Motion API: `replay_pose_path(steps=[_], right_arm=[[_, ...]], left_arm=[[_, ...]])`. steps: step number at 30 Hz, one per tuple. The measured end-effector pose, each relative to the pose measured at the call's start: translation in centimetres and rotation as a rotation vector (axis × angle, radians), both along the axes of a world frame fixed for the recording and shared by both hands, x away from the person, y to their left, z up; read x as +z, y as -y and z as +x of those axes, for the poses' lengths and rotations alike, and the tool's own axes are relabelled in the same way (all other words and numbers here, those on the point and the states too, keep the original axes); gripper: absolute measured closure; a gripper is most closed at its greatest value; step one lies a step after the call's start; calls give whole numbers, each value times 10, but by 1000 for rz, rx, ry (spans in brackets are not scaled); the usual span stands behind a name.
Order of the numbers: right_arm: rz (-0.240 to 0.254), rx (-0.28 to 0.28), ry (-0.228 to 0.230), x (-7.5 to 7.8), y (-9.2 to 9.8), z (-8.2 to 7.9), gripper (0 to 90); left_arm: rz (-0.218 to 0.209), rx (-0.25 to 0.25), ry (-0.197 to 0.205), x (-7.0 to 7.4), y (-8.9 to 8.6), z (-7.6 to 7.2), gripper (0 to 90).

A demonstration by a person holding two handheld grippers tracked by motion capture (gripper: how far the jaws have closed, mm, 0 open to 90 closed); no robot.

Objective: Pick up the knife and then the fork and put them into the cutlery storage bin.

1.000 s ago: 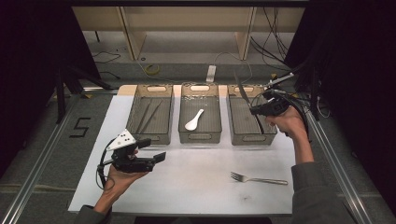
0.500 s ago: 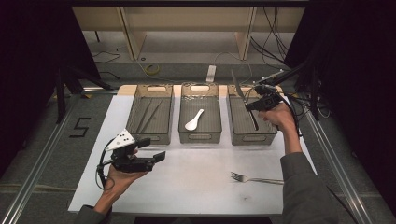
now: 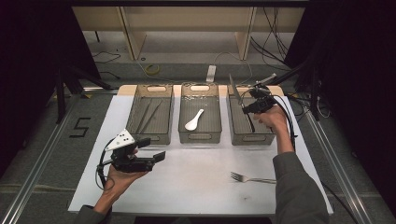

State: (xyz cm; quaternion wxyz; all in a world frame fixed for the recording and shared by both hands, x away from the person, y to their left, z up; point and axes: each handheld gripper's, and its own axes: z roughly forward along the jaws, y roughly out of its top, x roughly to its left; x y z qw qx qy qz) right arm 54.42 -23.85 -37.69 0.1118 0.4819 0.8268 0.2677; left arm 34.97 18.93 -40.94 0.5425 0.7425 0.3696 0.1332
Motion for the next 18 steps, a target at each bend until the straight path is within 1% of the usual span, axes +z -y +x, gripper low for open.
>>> replay_pose_path(steps=[5, 9, 12, 14, 15, 16, 17, 18], right_arm=[[-15, -23, -19, -11, 2, 2, 807], [-19, -45, -41, -19, 2, 2, 807], [-20, -51, -50, -24, 1, 3, 806], [-36, -70, -62, -27, 0, 3, 803], [-56, -72, -70, -29, -1, 4, 796], [-81, -69, -78, -30, -3, 4, 771], [-83, -72, -65, -30, -3, 4, 683], [-59, -72, -70, -28, -3, 4, 640]], left_arm=[[0, 1, 0, 0, 0, 0, 167], [0, 0, -1, 0, 1, 0, 166], [3, -4, 1, 0, 2, 1, 167], [2, -2, 2, 0, 2, 0, 167], [0, 0, 1, 0, 1, 0, 167], [0, 0, 0, 0, 1, 0, 167], [-1, 0, 0, 0, 0, 0, 167], [-1, 1, 0, 0, 0, 0, 167]])
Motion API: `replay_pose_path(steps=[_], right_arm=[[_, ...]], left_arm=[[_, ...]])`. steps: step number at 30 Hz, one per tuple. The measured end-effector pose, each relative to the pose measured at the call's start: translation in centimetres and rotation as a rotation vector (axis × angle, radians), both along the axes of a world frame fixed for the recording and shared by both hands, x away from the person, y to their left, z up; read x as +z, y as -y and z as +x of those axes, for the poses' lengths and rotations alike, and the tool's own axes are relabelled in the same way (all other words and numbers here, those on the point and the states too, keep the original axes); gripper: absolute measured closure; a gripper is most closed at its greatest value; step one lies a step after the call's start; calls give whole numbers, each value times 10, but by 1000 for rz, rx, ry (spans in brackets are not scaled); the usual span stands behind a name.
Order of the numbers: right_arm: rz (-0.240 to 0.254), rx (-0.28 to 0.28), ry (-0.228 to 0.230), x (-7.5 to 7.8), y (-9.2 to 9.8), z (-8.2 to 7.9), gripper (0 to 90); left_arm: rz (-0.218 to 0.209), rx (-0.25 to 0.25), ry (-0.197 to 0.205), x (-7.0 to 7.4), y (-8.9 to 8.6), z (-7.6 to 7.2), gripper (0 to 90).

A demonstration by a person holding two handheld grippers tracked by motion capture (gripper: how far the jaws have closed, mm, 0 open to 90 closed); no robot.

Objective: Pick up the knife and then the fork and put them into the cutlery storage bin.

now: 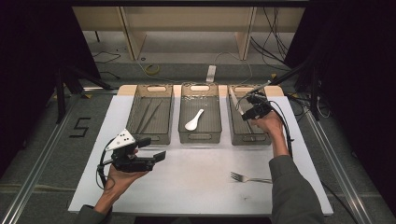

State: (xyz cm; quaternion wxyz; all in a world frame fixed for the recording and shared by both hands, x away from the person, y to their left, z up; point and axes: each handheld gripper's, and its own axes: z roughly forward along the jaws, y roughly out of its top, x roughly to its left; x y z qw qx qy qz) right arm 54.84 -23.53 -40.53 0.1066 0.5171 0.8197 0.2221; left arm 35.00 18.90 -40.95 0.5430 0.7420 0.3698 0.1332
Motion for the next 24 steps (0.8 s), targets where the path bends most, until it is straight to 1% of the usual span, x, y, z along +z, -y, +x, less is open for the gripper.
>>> replay_pose_path(steps=[1, 2, 3, 5, 7, 10, 12, 14, 16, 18, 20, 22, 24], right_arm=[[13, 6, 0, 3, -1, 0, 598], [4, 17, 9, 6, -1, -1, 554], [-2, 21, 23, 9, -2, -3, 530], [4, 44, 52, 17, 0, -6, 514], [4, 60, 73, 24, 1, -12, 475], [12, 103, 77, 33, 5, -23, 420], [10, 123, 93, 39, 7, -32, 394], [31, 158, 100, 44, 8, -42, 374], [26, 198, 110, 48, 8, -54, 361], [37, 236, 127, 52, 7, -67, 357], [48, 264, 132, 53, 7, -80, 347], [46, 292, 137, 51, 7, -90, 336], [44, 308, 136, 48, 7, -100, 321]], left_arm=[[0, -1, 0, 0, 0, 0, 166], [1, -1, 1, 0, 0, 0, 167], [2, -2, 1, 0, 1, 0, 166], [2, -2, 2, 0, 0, 0, 167], [1, -1, 1, 0, 0, 0, 167], [3, 0, 3, 0, -1, 0, 167], [1, 1, 6, 0, -1, -1, 166], [0, 2, 6, 0, -1, -1, 167], [0, 3, 5, 0, -1, -1, 167], [-1, 2, 5, 0, -1, 0, 167], [-2, 3, 3, 0, 0, 0, 167], [-3, 4, 1, -1, 0, 0, 167], [-2, 5, 2, -1, 0, 0, 166]])
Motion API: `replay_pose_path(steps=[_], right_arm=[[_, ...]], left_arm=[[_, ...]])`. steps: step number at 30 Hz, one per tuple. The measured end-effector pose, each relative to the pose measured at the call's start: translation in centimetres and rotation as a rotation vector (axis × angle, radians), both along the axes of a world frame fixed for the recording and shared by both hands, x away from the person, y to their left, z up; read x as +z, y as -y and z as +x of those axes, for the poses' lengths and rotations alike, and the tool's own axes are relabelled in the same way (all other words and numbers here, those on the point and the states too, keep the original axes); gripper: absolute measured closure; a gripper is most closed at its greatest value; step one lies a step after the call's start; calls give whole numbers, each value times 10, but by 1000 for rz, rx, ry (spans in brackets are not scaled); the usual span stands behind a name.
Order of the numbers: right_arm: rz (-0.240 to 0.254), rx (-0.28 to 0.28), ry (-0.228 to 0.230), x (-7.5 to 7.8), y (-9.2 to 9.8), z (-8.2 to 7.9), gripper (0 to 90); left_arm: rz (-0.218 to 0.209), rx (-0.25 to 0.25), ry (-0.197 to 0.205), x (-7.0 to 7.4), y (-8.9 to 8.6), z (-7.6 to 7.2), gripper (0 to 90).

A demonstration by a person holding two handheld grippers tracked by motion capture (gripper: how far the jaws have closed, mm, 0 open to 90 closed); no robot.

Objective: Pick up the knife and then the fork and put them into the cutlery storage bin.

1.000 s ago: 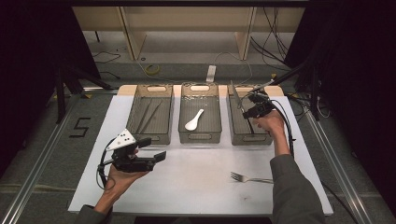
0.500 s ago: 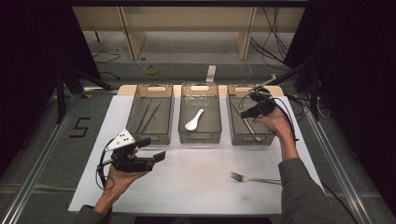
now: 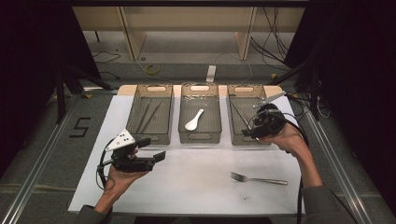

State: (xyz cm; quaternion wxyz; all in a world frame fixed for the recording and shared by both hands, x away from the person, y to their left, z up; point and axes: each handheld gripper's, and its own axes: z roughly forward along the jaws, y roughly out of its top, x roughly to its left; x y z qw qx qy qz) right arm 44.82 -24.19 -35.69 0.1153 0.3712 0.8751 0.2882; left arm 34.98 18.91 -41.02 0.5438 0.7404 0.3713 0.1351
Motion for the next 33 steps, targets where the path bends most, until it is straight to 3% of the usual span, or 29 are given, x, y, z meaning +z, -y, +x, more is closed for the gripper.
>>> replay_pose_path(steps=[6, 17, 33], right_arm=[[19, 23, 24, -12, 3, -24, 283], [-40, 91, -39, -26, 4, -48, 284], [-119, 101, -124, -51, 16, -67, 268]], left_arm=[[-1, 2, -1, 0, 0, 0, 167], [0, -4, 1, 0, 0, 0, 166], [-2, -2, 2, 0, -1, -1, 165]])
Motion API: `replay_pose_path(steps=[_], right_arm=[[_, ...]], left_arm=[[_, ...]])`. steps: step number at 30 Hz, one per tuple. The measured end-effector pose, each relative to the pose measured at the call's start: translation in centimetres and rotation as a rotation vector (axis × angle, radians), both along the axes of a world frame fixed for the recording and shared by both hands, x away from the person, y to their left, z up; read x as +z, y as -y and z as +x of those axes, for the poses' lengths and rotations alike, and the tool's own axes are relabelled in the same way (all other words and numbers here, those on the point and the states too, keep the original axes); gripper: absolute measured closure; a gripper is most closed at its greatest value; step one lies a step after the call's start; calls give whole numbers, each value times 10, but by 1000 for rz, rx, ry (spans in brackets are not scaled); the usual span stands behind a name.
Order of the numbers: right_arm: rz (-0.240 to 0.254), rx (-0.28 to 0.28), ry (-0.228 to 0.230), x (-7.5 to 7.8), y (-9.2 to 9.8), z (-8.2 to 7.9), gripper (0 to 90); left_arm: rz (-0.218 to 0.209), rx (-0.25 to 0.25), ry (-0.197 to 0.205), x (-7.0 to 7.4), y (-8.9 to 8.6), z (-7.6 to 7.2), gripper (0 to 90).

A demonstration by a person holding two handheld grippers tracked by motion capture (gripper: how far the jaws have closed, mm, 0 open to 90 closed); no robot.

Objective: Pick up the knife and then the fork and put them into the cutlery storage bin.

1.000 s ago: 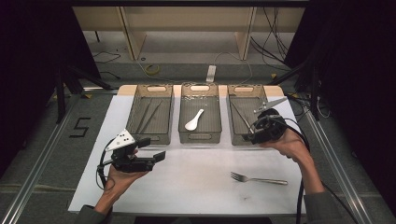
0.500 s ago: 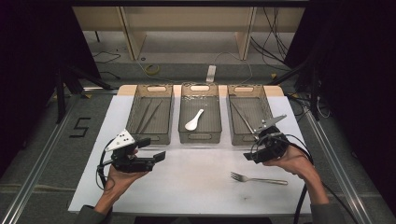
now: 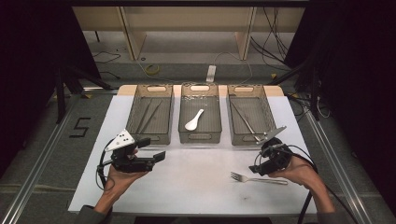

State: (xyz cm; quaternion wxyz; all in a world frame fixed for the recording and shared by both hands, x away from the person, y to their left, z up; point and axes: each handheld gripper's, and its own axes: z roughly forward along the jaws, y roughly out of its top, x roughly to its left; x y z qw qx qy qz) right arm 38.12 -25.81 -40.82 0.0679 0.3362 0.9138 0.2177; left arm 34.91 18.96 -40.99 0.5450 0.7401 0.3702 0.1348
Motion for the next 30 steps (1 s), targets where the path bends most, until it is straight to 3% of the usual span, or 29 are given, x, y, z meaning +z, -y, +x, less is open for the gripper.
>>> replay_pose_path(steps=[11, 30], right_arm=[[-76, 37, -43, -11, 0, -8, 290], [-202, 80, -135, -35, -2, -11, 572]], left_arm=[[-1, -2, -2, 0, 0, 1, 165], [-2, -3, 1, 0, -1, -1, 164]])
